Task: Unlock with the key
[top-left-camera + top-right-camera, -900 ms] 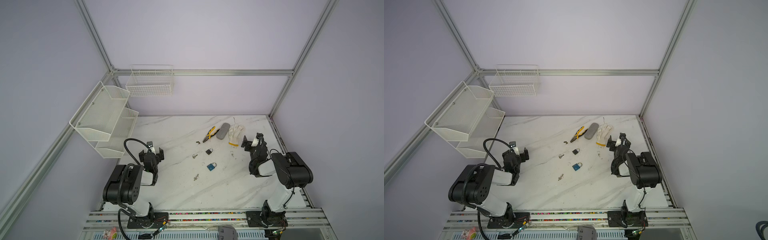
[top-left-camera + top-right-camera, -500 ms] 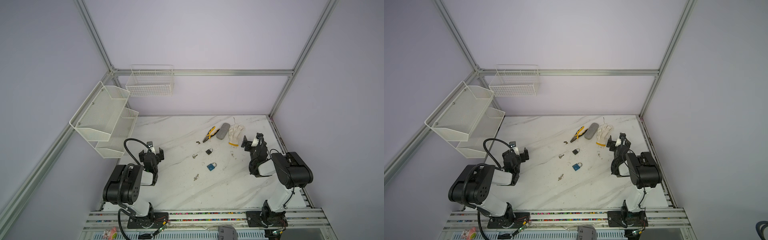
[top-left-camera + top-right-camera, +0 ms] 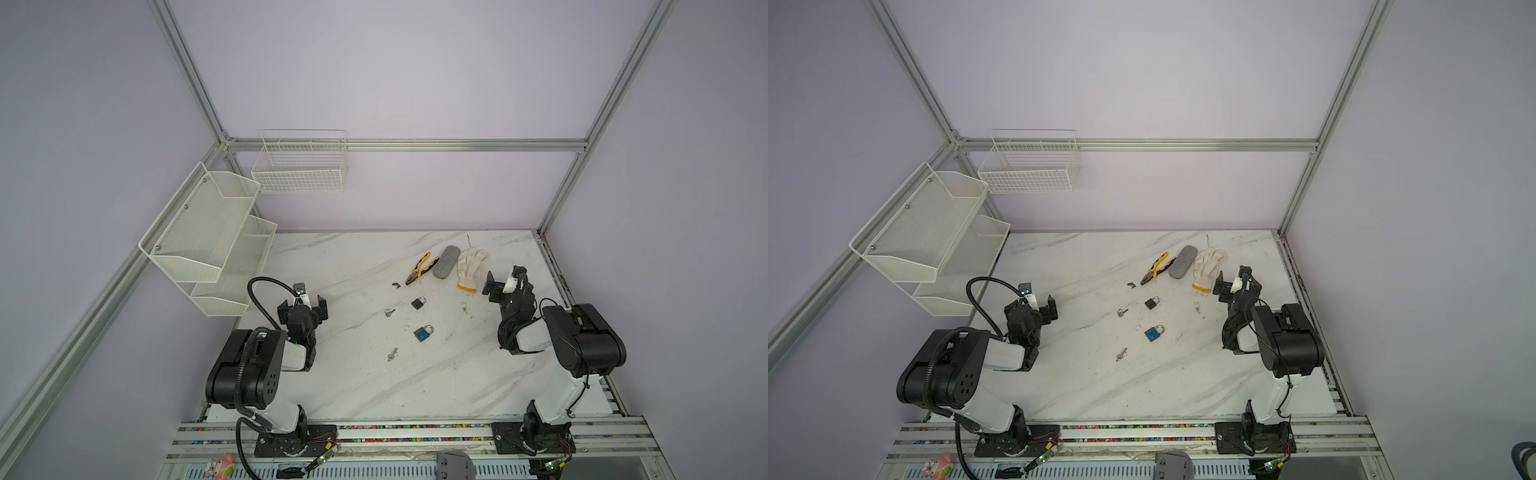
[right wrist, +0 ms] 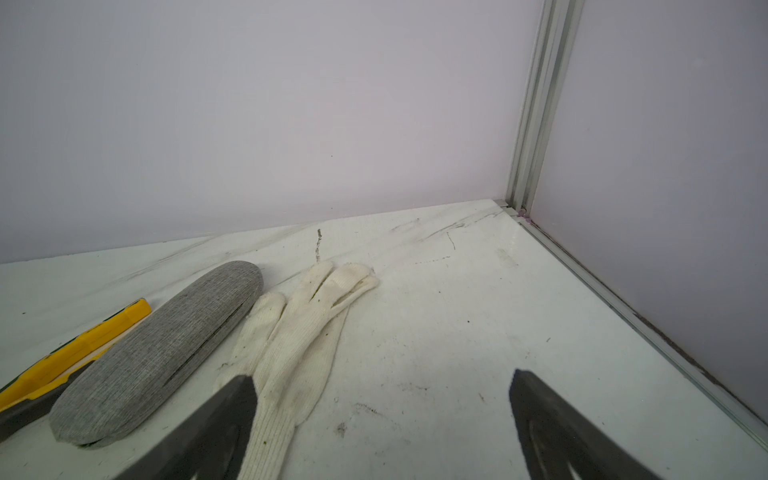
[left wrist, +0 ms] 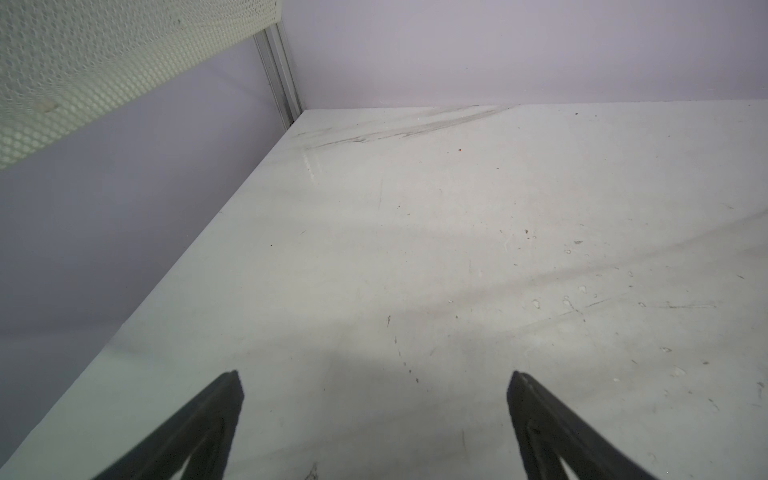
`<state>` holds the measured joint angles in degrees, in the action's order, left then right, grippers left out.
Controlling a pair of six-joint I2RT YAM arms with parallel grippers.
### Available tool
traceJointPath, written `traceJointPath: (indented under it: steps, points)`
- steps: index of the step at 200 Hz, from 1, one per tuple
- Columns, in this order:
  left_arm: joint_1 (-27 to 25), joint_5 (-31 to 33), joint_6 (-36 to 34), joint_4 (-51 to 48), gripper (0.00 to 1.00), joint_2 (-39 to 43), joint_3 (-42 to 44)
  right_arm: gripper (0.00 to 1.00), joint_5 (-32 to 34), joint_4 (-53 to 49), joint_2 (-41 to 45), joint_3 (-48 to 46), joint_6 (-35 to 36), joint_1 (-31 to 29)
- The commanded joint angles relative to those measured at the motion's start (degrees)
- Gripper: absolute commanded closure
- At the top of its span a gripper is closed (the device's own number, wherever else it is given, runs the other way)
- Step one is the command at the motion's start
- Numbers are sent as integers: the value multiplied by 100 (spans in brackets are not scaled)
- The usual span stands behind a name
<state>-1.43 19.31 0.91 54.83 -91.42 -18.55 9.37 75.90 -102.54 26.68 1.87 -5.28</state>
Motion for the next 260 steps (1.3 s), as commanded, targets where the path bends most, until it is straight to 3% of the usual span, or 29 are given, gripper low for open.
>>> traceJointPath:
  steps: [1,130,158,186,212,240,260]
  points:
    - [-2,73,43,318,0,115,-166,3,-13,279,46,16,100,1]
    - [-2,-38,-18,456,0,187,-75,3,-120,396,188,-101,113,-2]
    - [-1,-156,-53,155,0,727,35,3,2,194,536,-151,70,2]
    - [-6,-297,-8,-576,0,1685,72,3,170,-1046,1302,80,-326,1]
    - [-5,-143,836,-1787,0,2576,-110,3,374,-1945,1775,309,-1084,1]
    - [2,79,1918,-3046,0,3296,-389,3,113,-2865,2206,595,-1585,1]
    - [11,187,2570,-3582,0,3617,-429,3,210,-4100,2483,956,-2544,0]
